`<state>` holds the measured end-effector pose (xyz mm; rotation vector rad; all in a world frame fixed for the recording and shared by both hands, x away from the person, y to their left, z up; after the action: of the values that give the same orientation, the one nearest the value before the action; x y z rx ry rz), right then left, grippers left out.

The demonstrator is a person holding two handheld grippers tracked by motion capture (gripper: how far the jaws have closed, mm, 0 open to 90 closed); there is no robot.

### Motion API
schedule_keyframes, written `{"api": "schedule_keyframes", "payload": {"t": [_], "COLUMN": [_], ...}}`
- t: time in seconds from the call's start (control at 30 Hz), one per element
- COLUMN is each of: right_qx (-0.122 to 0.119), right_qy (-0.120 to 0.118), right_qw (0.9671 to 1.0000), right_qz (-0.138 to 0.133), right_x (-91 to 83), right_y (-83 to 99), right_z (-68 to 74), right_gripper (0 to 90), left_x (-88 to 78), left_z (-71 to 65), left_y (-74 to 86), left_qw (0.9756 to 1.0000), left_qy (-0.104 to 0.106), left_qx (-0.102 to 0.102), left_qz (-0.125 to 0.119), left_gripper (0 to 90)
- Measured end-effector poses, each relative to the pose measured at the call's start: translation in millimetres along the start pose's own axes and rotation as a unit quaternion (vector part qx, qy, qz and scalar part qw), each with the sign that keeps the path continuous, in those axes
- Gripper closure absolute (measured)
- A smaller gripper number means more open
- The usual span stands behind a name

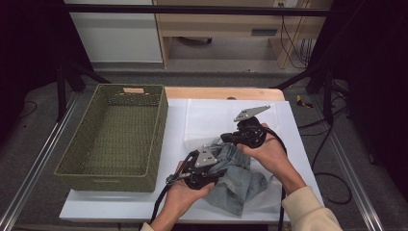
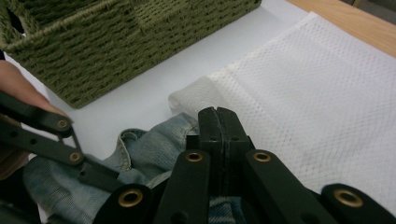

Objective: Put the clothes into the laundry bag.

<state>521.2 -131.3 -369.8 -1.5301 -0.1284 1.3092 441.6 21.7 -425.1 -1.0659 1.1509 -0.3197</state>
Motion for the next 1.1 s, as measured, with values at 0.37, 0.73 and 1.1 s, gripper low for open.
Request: {"api": "schedule_keyframes", "payload": {"t": [0.37,0.73,1.1], "right_qx": [0.005,0.007,-0.003], "right_qy": [0.005,0.022,0.049], "right_qw": [0.9999,0.9997,0.9988], "right_qz": [0.011,0.012,-0.001], "right_x": [13.3,13.4,-6.8], "right_y": [9.3,18.9,43.1], "right_z": [2.4,1.7,2.1], "right_gripper": [89.9,79.3,53.4], "left_x": [10.4,13.9,14.6], "left_z": [2.8,5.9,4.5], "left_y": [9.2,20.2,22.2], "left_qw": [0.9999,0.9994,0.9993], "left_qy": [-0.009,-0.016,-0.016], "left_qx": [-0.007,-0.028,-0.03], "left_qz": [0.002,-0.012,-0.018], "left_gripper": [67.4,67.3,67.2]}}
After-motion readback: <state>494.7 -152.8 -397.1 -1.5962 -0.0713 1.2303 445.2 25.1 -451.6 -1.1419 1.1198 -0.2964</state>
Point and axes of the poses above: each handheld gripper's, and its own axes: x roughly forward along the jaws, y roughly out of its underside, z roughly to its left, the point moved 3 cm from there along x, roughly forward along the jaws, and after that the axes turned 5 degrees about x, right-handed, at the moved point
